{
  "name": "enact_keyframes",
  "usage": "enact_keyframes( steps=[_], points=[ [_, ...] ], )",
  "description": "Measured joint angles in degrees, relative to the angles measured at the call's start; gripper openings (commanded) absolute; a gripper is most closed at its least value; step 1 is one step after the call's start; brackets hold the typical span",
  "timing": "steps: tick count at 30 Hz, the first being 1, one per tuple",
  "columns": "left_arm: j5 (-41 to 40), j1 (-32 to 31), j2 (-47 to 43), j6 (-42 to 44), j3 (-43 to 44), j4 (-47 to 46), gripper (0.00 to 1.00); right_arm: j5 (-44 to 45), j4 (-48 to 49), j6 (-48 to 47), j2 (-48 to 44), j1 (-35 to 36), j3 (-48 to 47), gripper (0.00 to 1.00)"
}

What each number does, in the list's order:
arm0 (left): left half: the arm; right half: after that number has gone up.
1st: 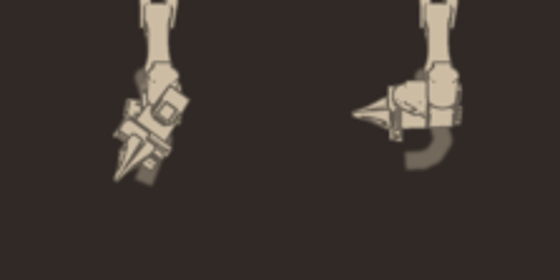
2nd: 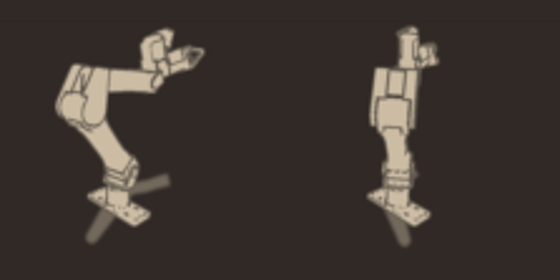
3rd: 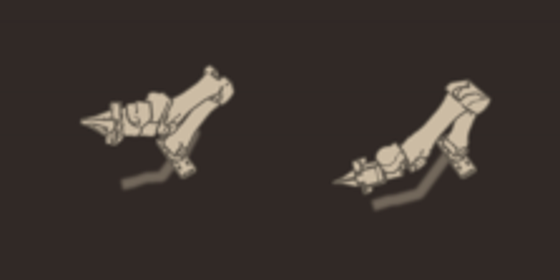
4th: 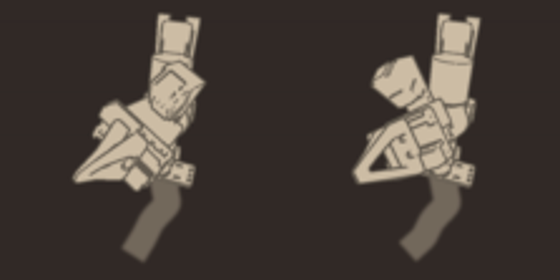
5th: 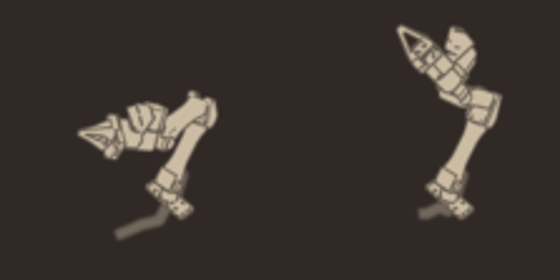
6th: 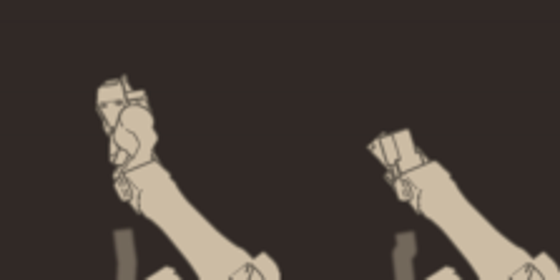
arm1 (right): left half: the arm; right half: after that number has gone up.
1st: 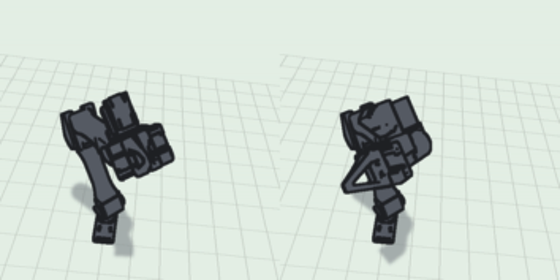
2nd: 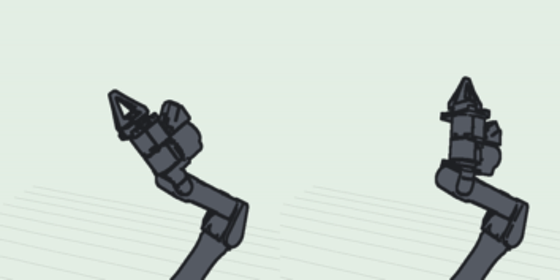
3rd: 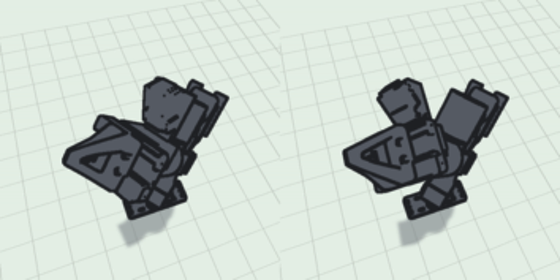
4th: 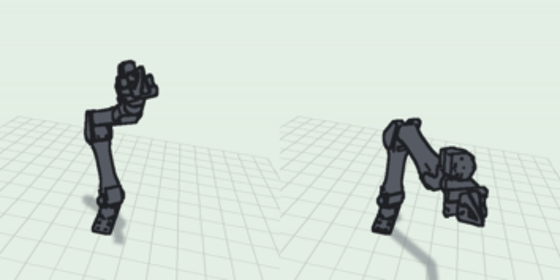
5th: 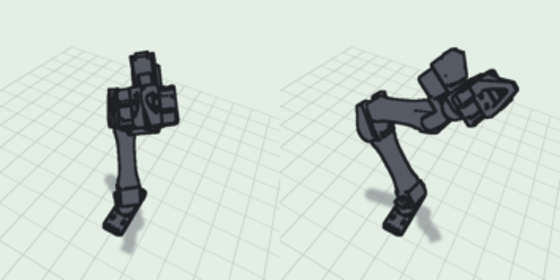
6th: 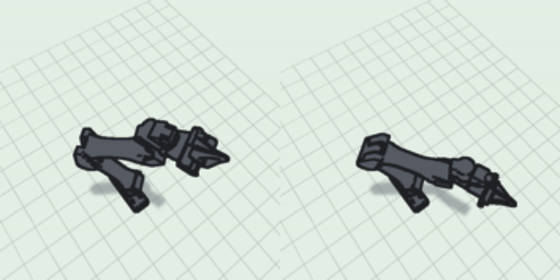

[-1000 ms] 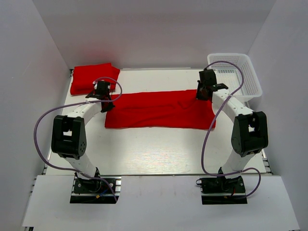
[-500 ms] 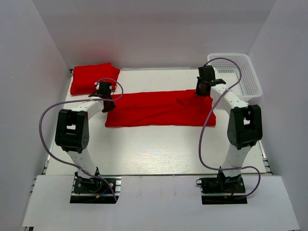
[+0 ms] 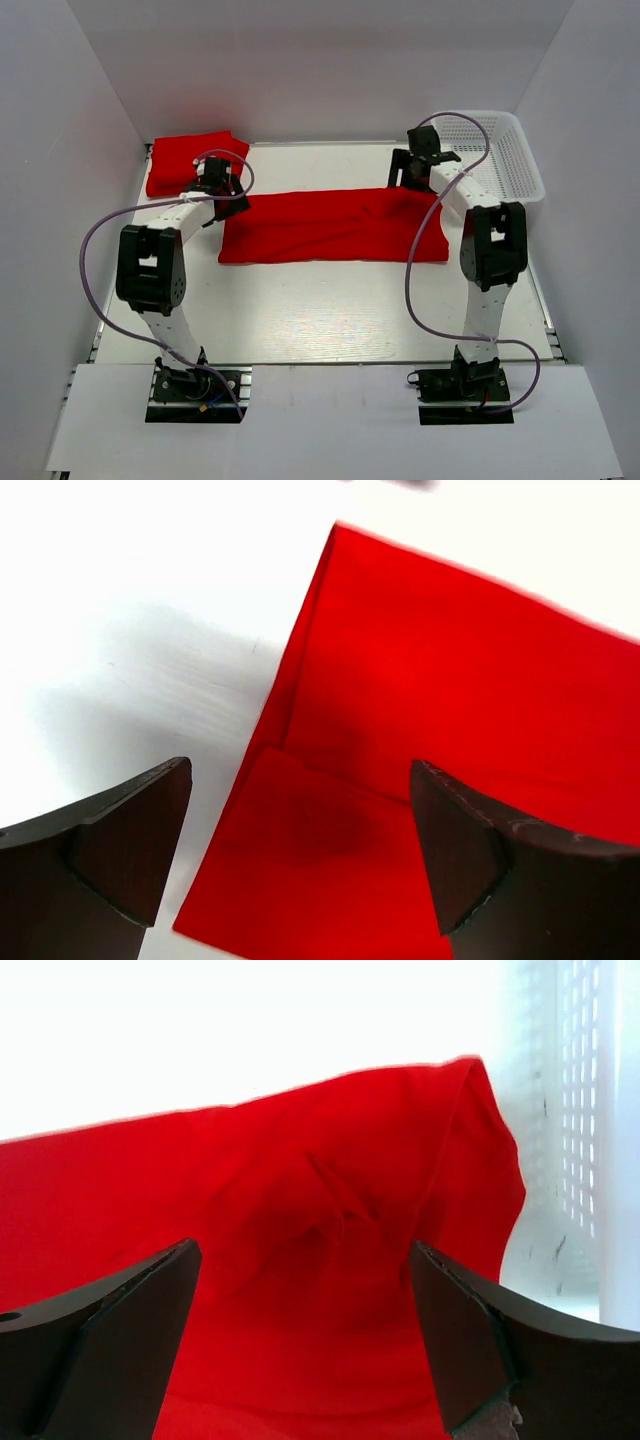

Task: Fold and stack the t-shirts
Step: Fold the other side of the tshirt into a rectangle, then rotate the tshirt 90 degrees

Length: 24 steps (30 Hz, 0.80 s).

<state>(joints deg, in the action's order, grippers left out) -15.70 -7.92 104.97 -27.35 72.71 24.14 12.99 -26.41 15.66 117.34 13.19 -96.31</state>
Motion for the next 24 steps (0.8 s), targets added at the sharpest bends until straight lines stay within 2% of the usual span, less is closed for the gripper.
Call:
enact_keyframes(
  steps=[6,9,18,24],
  points=[
    [0.6,0.1,-7.1,2.3,-0.1,-0.7,1.00,-6.5,2.3,-1.1,-9.3,0.0,11.7,0.90],
    [4.8,0.1,-9.0,3.8,-0.9,-3.0,1.00,-12.0,3.7,-1.2,-12.5,0.0,16.4,0.90],
    [17.4,-0.5,-6.6,5.3,-5.9,-8.3,1.00,-22.4,8.0,-1.4,-9.4,0.4,17.7,0.90],
    [20.0,-0.5,-4.6,5.3,-10.3,-9.2,1.00,-25.3,8.8,-1.3,-4.5,0.6,17.0,0.90]
  ],
)
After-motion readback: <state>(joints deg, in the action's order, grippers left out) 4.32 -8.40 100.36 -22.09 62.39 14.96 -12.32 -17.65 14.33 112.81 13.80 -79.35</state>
